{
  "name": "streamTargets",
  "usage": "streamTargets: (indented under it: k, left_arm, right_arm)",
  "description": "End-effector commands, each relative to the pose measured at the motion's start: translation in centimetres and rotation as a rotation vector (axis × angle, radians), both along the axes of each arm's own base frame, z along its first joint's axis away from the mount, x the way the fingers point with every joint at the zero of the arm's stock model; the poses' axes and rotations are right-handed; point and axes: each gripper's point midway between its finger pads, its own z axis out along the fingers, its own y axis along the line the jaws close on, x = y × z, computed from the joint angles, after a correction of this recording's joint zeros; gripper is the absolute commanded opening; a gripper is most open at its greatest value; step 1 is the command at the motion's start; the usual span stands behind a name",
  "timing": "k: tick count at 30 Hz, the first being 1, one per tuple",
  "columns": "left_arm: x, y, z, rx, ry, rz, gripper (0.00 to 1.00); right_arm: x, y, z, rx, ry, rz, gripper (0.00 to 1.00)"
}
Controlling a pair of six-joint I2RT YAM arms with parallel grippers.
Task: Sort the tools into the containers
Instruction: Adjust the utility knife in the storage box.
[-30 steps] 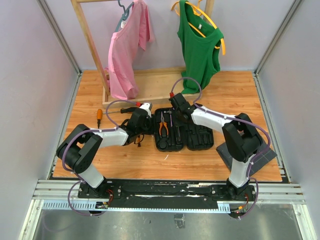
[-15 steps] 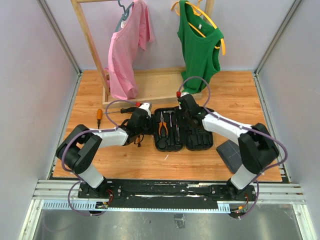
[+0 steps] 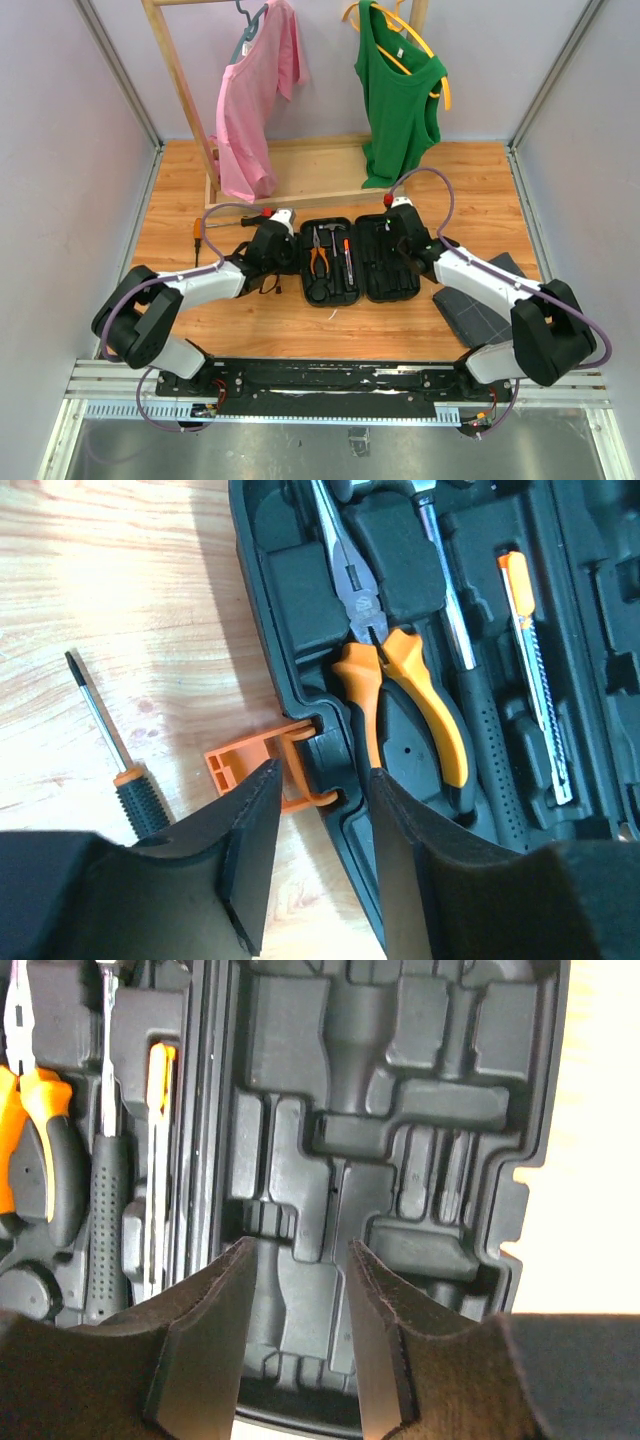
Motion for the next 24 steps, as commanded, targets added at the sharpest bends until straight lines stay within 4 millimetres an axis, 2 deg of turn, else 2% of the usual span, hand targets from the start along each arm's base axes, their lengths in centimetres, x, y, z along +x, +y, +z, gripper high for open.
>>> streamTargets:
  k: [1, 4, 7, 11, 17, 24]
  left_arm:
    - [0.0, -0.2, 2.8, -0.039, -0.034, -0.003, 0.46]
    - [0.6, -0.5, 4.5, -0.055, -0.065, 0.002, 0.48]
    - [1.1, -0.4, 4.9, -0.048, -0.079, 0.018, 0.49]
    - [1.3, -0.1, 4.0, -0.025, -0.067, 0.033, 0.49]
    - [0.7, 0.5, 2.7, -0.018, -0.047, 0.050, 0.48]
    - [0.2, 1.2, 2.1, 0.001, -0.042, 0.062, 0.48]
  right_arm:
    - [-0.3, -0.7, 0.6, 0.038, -0.031, -0.032, 0.43]
    - [-0.5, -0.4, 0.9, 0.054, -0.039, -0.013, 0.40]
    - [-0.2, 0.5, 1.5, 0.084, -0.049, 0.023, 0.34]
    - [0.4, 2.1, 2.0, 0.113, -0.036, 0.056, 0.29]
    - [1.5, 5.0, 1.9, 0.105, 0.000, 0.102, 0.21]
    - [1.8, 8.1, 0.6, 0.056, 0.061, 0.159, 0.21]
